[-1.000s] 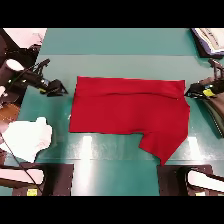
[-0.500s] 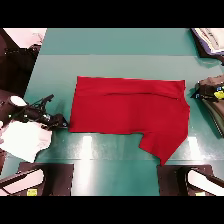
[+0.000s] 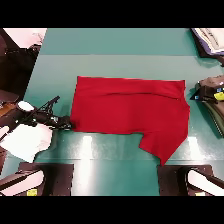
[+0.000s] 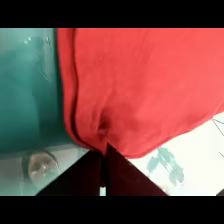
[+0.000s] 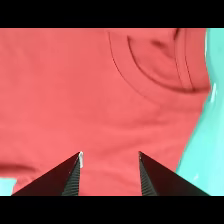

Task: Fold the shirts.

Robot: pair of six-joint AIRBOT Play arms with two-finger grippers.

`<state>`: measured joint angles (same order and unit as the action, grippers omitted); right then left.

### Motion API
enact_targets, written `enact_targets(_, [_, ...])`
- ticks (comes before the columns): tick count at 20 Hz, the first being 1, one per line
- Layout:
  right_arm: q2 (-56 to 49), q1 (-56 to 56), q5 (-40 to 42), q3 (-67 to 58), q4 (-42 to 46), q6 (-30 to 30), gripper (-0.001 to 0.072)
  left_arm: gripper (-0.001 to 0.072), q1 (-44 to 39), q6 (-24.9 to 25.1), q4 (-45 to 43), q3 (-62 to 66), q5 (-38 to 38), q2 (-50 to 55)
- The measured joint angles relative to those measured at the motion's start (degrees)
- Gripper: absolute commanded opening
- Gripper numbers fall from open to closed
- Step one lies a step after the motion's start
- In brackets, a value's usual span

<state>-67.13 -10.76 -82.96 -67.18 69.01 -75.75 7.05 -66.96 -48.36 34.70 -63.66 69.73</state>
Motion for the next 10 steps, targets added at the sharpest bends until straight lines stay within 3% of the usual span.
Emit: enact_targets(10, [11.0, -16.3, 0.7, 34.6, -0.2, 2.1, 0.041, 0.0023, -0.8, -0.5, 1.0, 7.3, -0.5, 0.0])
